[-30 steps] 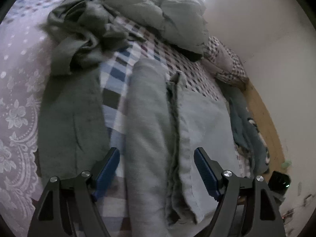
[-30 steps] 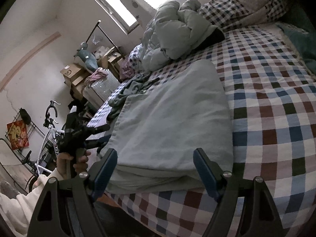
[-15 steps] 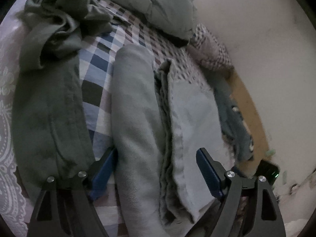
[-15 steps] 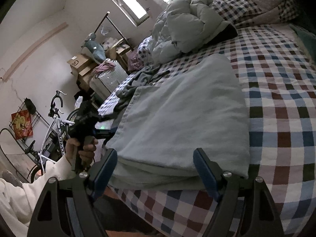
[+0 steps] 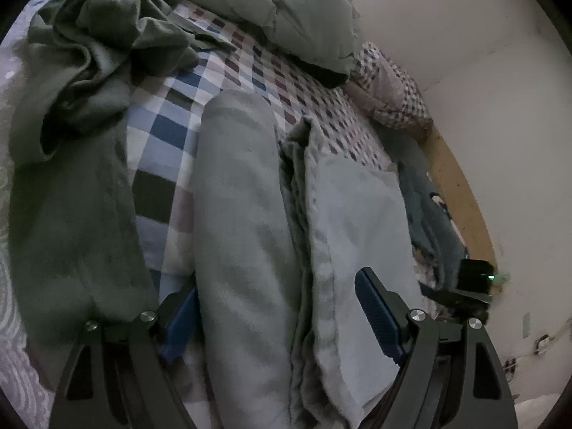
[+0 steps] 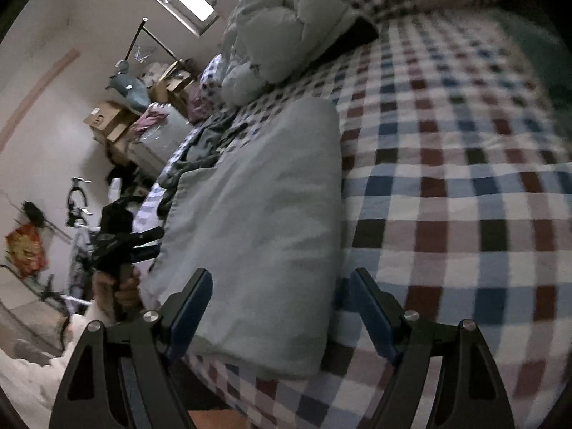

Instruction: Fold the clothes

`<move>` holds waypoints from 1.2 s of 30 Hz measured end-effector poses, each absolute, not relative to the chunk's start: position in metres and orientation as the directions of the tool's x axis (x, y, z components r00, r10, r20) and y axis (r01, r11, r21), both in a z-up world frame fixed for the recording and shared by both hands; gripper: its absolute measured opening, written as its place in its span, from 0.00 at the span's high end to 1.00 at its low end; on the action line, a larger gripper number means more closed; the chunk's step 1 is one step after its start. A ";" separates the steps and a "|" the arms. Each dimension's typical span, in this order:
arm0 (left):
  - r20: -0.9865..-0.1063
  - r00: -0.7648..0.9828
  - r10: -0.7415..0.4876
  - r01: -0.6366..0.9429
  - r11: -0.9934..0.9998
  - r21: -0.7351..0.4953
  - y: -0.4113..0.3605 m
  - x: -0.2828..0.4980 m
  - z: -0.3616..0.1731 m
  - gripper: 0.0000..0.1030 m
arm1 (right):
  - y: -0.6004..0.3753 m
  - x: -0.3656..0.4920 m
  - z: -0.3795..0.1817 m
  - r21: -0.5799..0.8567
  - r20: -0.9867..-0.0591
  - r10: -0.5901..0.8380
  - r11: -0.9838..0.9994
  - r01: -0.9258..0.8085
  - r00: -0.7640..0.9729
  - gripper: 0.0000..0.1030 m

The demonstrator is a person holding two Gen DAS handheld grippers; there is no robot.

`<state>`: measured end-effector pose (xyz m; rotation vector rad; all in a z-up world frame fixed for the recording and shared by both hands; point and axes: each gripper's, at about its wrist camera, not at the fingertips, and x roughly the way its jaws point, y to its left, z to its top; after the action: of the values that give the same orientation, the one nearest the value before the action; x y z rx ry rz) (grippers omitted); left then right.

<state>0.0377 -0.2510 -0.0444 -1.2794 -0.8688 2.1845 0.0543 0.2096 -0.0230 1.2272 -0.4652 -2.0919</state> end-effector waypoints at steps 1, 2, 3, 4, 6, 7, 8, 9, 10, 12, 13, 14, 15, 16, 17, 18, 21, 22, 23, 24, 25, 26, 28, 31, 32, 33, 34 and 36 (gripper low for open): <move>-0.587 -0.460 0.666 -0.074 -0.688 -0.722 -0.252 0.035 -0.045 0.17 | 0.208 0.047 -0.028 0.608 -0.633 -0.707 -0.706 0.364 -0.315 0.20; -0.583 -0.458 0.671 -0.075 -0.682 -0.727 -0.252 0.033 -0.045 0.17 | 0.206 0.039 -0.033 0.621 -0.633 -0.719 -0.693 0.366 -0.287 0.20; -0.581 -0.455 0.675 -0.077 -0.680 -0.729 -0.252 0.030 -0.045 0.17 | 0.203 0.033 -0.038 0.635 -0.630 -0.732 -0.678 0.369 -0.260 0.20; -0.581 -0.452 0.677 -0.080 -0.679 -0.730 -0.252 0.027 -0.045 0.17 | 0.200 0.027 -0.043 0.649 -0.626 -0.744 -0.663 0.373 -0.233 0.20; -0.587 -0.441 0.679 -0.084 -0.682 -0.726 -0.251 0.021 -0.046 0.17 | 0.192 0.016 -0.052 0.676 -0.617 -0.767 -0.632 0.379 -0.178 0.20; -0.590 -0.436 0.680 -0.087 -0.684 -0.724 -0.250 0.017 -0.046 0.17 | 0.190 0.011 -0.055 0.693 -0.606 -0.781 -0.613 0.381 -0.154 0.18; -0.588 -0.434 0.683 -0.094 -0.683 -0.724 -0.249 0.015 -0.046 0.17 | 0.187 0.007 -0.057 0.706 -0.595 -0.792 -0.596 0.383 -0.137 0.18; -0.585 -0.433 0.686 -0.100 -0.681 -0.725 -0.249 0.012 -0.046 0.17 | 0.185 0.003 -0.058 0.713 -0.589 -0.799 -0.585 0.387 -0.122 0.18; -0.582 -0.432 0.689 -0.106 -0.680 -0.726 -0.248 0.010 -0.045 0.16 | 0.182 -0.001 -0.059 0.721 -0.582 -0.806 -0.573 0.390 -0.108 0.18; -0.579 -0.429 0.694 -0.117 -0.678 -0.726 -0.246 0.006 -0.044 0.16 | 0.177 -0.007 -0.061 0.724 -0.582 -0.809 -0.565 0.397 -0.089 0.18; -0.582 -0.426 0.693 -0.119 -0.681 -0.723 -0.245 0.006 -0.044 0.16 | 0.174 -0.010 -0.062 0.726 -0.581 -0.810 -0.560 0.399 -0.080 0.15; -0.586 -0.423 0.692 -0.121 -0.684 -0.720 -0.243 0.007 -0.043 0.16 | 0.170 -0.013 -0.063 0.730 -0.578 -0.813 -0.554 0.401 -0.071 0.11; -0.589 -0.420 0.690 -0.123 -0.686 -0.717 -0.241 0.008 -0.043 0.16 | 0.166 -0.015 -0.063 0.734 -0.574 -0.817 -0.547 0.403 -0.063 0.08; -0.593 -0.417 0.689 -0.125 -0.689 -0.714 -0.239 0.009 -0.043 0.15 | 0.162 -0.017 -0.064 0.732 -0.575 -0.816 -0.546 0.407 -0.059 0.06; -0.596 -0.414 0.688 -0.127 -0.692 -0.711 -0.237 0.010 -0.042 0.14 | 0.158 -0.018 -0.063 0.727 -0.581 -0.812 -0.550 0.412 -0.058 0.05; -0.600 -0.411 0.687 -0.129 -0.695 -0.708 -0.235 0.010 -0.042 0.14 | 0.154 -0.019 -0.064 0.721 -0.586 -0.808 -0.554 0.415 -0.060 0.05; -0.610 -0.402 0.683 -0.135 -0.703 -0.698 -0.230 0.013 -0.040 0.15 | 0.149 -0.019 -0.063 0.715 -0.594 -0.801 -0.570 0.404 -0.077 0.05; -0.614 -0.399 0.682 -0.137 -0.706 -0.695 -0.228 0.014 -0.040 0.15 | 0.148 -0.018 -0.063 0.710 -0.600 -0.796 -0.576 0.405 -0.081 0.05; -0.616 -0.394 0.682 -0.137 -0.707 -0.694 -0.227 0.016 -0.040 0.15 | 0.147 -0.016 -0.061 0.704 -0.606 -0.791 -0.581 0.409 -0.081 0.05; -0.616 -0.388 0.685 -0.133 -0.703 -0.699 -0.226 0.023 -0.040 0.15 | 0.147 -0.014 -0.060 0.699 -0.612 -0.787 -0.584 0.413 -0.079 0.05; -0.613 -0.385 0.690 -0.128 -0.698 -0.705 -0.225 0.031 -0.041 0.15 | 0.146 -0.011 -0.059 0.696 -0.618 -0.783 -0.585 0.416 -0.069 0.05; -0.611 -0.381 0.694 -0.124 -0.693 -0.710 -0.224 0.038 -0.041 0.15 | 0.147 -0.008 -0.059 0.696 -0.621 -0.782 -0.583 0.419 -0.057 0.05; -0.612 -0.373 0.697 -0.128 -0.692 -0.710 -0.221 0.049 -0.039 0.15 | 0.148 -0.001 -0.058 0.697 -0.620 -0.783 -0.574 0.430 -0.041 0.05; -0.625 -0.401 0.670 -0.113 -0.713 -0.692 -0.213 0.058 -0.039 0.15 | 0.149 0.002 -0.061 0.706 -0.609 -0.792 -0.568 0.424 -0.048 0.05; -0.644 -0.407 0.648 -0.105 -0.734 -0.671 -0.209 0.058 -0.039 0.15 | 0.147 0.001 -0.061 0.705 -0.612 -0.789 -0.573 0.418 -0.052 0.05; -0.664 -0.402 0.631 -0.102 -0.751 -0.652 -0.205 0.055 -0.039 0.15 | 0.144 -0.001 -0.061 0.700 -0.617 -0.785 -0.580 0.417 -0.055 0.05; -0.683 -0.396 0.614 -0.099 -0.768 -0.633 -0.200 0.052 -0.039 0.15 | 0.139 -0.003 -0.061 0.693 -0.625 -0.778 -0.588 0.418 -0.058 0.05; -0.709 -0.393 0.586 -0.077 -0.789 -0.609 -0.195 0.047 -0.040 0.15 | 0.132 -0.006 -0.060 0.671 -0.649 -0.758 -0.611 0.420 -0.065 0.05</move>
<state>0.0471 -0.1951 -0.0398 -1.4202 -0.6934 2.2164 -0.0055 0.1318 -0.0600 1.3696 -0.3896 -1.7933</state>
